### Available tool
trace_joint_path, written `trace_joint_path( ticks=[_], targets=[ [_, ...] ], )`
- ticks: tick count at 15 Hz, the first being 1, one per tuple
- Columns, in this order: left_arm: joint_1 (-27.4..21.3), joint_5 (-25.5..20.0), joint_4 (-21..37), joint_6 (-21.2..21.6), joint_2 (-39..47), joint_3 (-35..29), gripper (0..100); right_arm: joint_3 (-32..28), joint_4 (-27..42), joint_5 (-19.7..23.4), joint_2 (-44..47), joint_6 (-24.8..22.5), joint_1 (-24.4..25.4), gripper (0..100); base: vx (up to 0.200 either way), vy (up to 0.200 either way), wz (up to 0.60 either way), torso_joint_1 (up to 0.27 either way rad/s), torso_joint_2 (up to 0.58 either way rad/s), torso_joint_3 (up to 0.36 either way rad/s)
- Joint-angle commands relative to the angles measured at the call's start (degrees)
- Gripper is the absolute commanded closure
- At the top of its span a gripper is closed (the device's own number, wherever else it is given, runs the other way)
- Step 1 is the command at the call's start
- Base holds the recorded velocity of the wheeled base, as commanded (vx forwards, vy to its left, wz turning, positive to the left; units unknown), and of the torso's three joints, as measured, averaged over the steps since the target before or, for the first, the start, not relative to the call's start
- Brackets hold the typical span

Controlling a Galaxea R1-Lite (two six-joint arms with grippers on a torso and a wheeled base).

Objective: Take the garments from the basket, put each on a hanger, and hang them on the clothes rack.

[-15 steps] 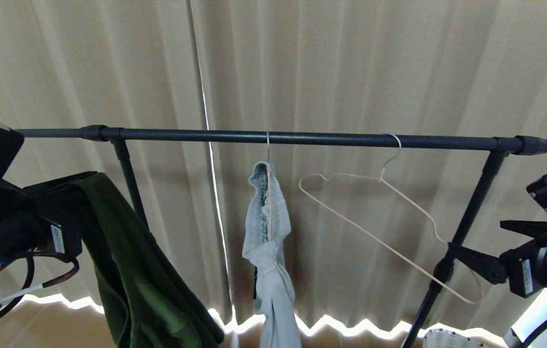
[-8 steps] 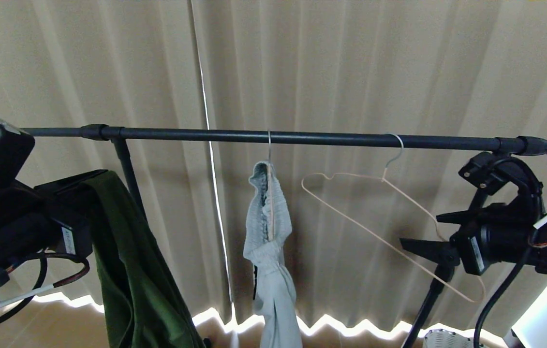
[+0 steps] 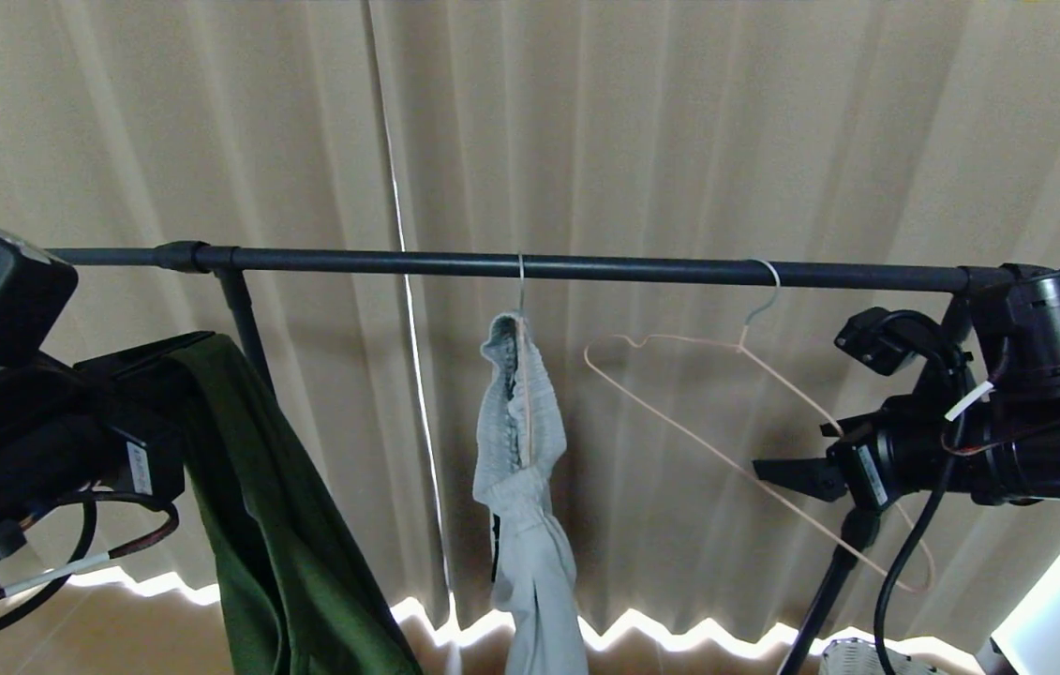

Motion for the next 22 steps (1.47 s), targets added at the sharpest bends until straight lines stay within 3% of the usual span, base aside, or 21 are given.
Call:
trace_joint_path(
  ticks=[1, 4, 5, 16, 22],
  targets=[
    [0.0, 0.0, 0.1, 0.0, 0.2, -0.1, 100, 0.2, 0.0, -0.2, 1.0, 0.1, 0.0, 0, 0.0, 0.0, 0.0, 0.0, 0.0, 0.0],
    [0.0, -0.1, 0.1, 0.0, 0.2, 0.0, 100, 1.3, -0.3, -0.6, 1.0, 0.0, 0.0, 0, 0.0, 0.0, 0.0, 0.0, 0.0, 0.0],
    [0.0, -0.1, 0.1, 0.0, 0.6, -0.1, 100, 2.1, -0.4, -1.4, 1.0, 0.0, 0.0, 100, 0.0, 0.0, 0.0, 0.0, 0.0, 0.0],
    [0.0, -0.1, -0.8, 0.1, 1.0, -0.2, 100, 2.1, -1.0, -2.4, -1.1, 0.0, -1.0, 100, 0.0, 0.0, 0.0, 0.0, 0.0, 0.0],
    [0.1, -0.1, -3.7, 0.3, 1.8, 1.0, 100, 2.8, -1.0, -8.6, -8.5, 0.4, -1.1, 100, 0.0, 0.0, 0.0, 0.0, 0.0, 0.0]
  ],
)
